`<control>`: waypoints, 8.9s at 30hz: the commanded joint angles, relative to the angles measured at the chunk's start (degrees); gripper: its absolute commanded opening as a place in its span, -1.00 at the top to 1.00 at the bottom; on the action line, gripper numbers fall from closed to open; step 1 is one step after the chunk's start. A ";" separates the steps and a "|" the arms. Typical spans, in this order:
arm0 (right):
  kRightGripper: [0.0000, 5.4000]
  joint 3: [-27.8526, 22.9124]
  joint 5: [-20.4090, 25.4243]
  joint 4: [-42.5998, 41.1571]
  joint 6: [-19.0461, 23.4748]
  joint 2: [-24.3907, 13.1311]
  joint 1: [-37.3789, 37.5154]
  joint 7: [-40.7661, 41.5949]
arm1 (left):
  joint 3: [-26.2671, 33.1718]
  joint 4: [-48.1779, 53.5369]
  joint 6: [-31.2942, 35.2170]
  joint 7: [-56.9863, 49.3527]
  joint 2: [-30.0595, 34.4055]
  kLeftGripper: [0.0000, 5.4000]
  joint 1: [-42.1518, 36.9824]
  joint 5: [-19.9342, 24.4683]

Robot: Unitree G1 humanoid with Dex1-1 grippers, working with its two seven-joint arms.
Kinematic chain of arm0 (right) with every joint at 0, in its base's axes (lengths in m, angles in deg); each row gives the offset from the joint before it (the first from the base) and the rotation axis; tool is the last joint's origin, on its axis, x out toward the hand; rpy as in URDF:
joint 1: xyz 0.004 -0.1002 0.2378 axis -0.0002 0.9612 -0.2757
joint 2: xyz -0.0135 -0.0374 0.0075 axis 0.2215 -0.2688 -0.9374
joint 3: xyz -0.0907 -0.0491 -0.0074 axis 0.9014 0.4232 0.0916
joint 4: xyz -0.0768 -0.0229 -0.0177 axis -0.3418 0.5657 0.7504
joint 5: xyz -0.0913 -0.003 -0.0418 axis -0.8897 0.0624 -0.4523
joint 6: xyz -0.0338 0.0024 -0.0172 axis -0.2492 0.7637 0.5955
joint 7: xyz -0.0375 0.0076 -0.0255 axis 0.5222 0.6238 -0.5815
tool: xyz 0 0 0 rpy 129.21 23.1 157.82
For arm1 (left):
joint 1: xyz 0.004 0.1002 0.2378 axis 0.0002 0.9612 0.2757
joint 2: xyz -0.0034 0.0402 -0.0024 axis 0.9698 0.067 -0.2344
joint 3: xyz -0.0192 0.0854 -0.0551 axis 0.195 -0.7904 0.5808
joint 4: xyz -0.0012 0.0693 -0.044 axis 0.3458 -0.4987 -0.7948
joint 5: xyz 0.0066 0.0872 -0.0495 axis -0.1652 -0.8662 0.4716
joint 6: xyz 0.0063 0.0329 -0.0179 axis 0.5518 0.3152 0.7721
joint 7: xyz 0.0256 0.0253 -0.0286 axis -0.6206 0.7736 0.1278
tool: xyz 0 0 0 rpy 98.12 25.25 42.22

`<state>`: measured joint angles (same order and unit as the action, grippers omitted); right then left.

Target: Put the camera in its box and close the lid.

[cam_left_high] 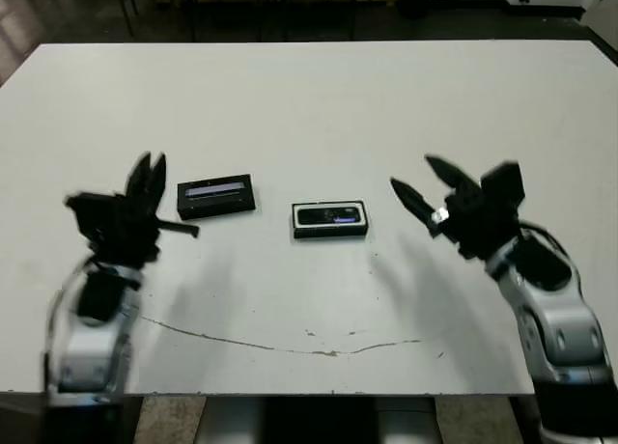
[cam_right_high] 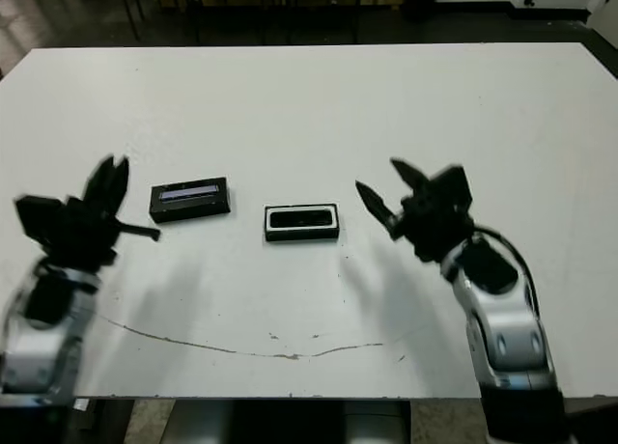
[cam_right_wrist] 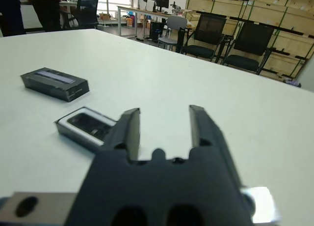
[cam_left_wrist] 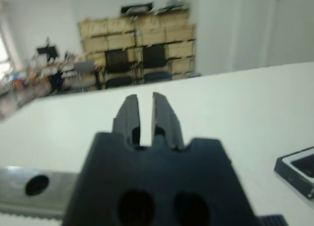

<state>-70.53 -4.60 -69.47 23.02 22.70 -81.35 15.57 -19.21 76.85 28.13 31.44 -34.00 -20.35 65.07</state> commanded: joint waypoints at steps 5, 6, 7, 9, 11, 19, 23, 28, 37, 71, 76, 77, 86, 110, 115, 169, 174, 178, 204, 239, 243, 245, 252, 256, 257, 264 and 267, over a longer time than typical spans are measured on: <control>0.92 -1.26 2.96 -1.27 0.10 -1.37 1.75 0.30 | 0.26 -5.02 10.43 17.01 14.72 0.85 -10.30 6.23; 1.00 -1.33 3.22 -1.10 0.02 -1.41 1.67 0.23 | -0.41 -6.21 11.40 19.22 16.14 0.77 -11.96 6.36; 1.00 -1.41 3.37 -1.08 0.19 -1.42 1.66 -0.03 | -1.49 -7.98 12.86 22.03 17.60 0.68 -14.10 6.54; 1.00 -1.64 3.83 -0.85 0.34 -1.22 1.75 -0.37 | -4.52 -12.99 15.84 28.02 19.83 0.50 -19.14 6.55; 1.00 -1.84 4.36 -0.54 0.41 -1.16 1.97 -0.48 | -8.06 -18.59 17.92 33.03 21.13 0.33 -24.15 5.18; 1.00 -3.28 5.74 0.43 -0.06 -2.44 3.02 0.02 | -17.87 -46.10 9.75 47.04 18.17 -0.36 -39.36 -2.94; 1.00 -2.79 4.45 -0.13 0.06 -2.88 4.18 -1.09 | -20.03 -55.93 3.01 49.34 15.57 -0.71 -42.84 -6.48; 1.00 -2.48 4.61 0.70 -1.44 -2.00 5.07 -1.28 | -21.96 -63.58 0.78 51.29 13.15 -0.99 -46.06 -10.16; 1.00 -1.47 3.30 2.32 -3.33 -1.34 6.72 -2.63 | -24.00 -70.23 -6.91 49.02 11.07 -0.99 -46.78 -16.53; 1.00 -1.17 2.80 1.90 -3.09 -2.74 8.03 -2.42 | -29.54 -78.89 -8.66 50.58 12.90 0.38 -48.13 -27.58; 1.00 -0.92 2.46 1.94 -3.33 -2.82 7.49 -2.48 | -30.89 -78.25 -9.45 51.90 14.29 0.48 -47.99 -28.86; 1.00 -0.93 2.74 2.29 -3.40 -2.78 7.22 -2.20 | -31.31 -78.08 -9.36 52.05 14.55 0.50 -48.04 -29.23; 1.00 -0.62 3.63 3.46 -3.36 -2.44 6.21 -1.67 | -23.05 -75.36 -0.64 51.22 13.81 0.50 -45.53 -20.64; 1.00 -0.34 3.60 3.50 -4.83 -1.88 6.67 -2.10 | -26.03 -43.69 8.93 48.17 4.15 0.50 -34.86 -11.34; 1.00 -0.31 3.37 2.75 -4.23 -2.14 7.09 -2.54 | -28.60 -45.50 8.47 48.58 2.78 0.50 -35.89 -13.07; 1.00 1.73 2.75 3.70 -5.38 -0.98 7.63 -3.14 | -38.08 -30.29 19.05 45.42 1.71 0.57 -32.16 -18.26; 1.00 1.93 2.90 3.76 -5.11 -0.91 7.53 -3.53 | -37.79 -31.72 18.65 47.09 1.84 0.57 -33.60 -17.66; 1.00 2.11 2.83 4.07 -5.76 -0.98 7.59 -3.39 | -37.08 -34.23 18.49 48.58 1.00 0.57 -35.02 -16.42; 1.00 1.85 3.01 3.77 -5.71 -1.05 8.19 -3.66 | -35.57 -38.64 21.65 51.72 -2.07 0.57 -37.63 -13.21; 1.00 1.41 3.05 3.40 -5.42 -1.12 8.53 -4.07 | -40.25 -38.71 20.37 47.33 -3.08 0.57 -34.88 -18.04; 1.00 1.48 2.97 3.03 -5.02 -1.12 8.68 -4.31 | -40.27 -39.62 21.06 48.11 -3.18 0.57 -35.19 -17.75; 1.00 1.56 2.87 2.76 -4.68 -1.16 8.76 -4.63 | -40.12 -39.95 21.79 48.50 -3.19 0.57 -35.40 -17.54; 1.00 1.66 3.35 3.27 -4.80 -1.08 8.39 -4.48 | -38.98 -39.56 22.34 50.62 -2.16 0.57 -35.51 -15.25; 1.00 1.74 3.33 3.91 -5.38 -1.01 7.96 -4.20 | -38.88 -38.21 22.45 49.97 -1.63 0.57 -35.46 -15.26; 1.00 1.82 3.14 3.70 -5.08 -1.06 7.91 -4.42 | -38.99 -37.80 22.58 49.49 -1.67 0.57 -35.47 -15.51; 1.00 1.50 3.45 3.88 -5.49 -1.09 7.60 -4.14 | -41.10 -38.39 24.94 45.89 -4.84 0.57 -36.80 -17.80; 1.00 1.53 2.92 3.01 -4.71 -1.16 7.73 -4.98 | -43.15 -37.61 26.70 44.89 -6.16 0.57 -37.80 -19.48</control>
<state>-68.88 -1.03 -66.36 17.11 21.69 -73.73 11.07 -57.95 40.94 53.09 77.84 -36.54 -61.46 47.89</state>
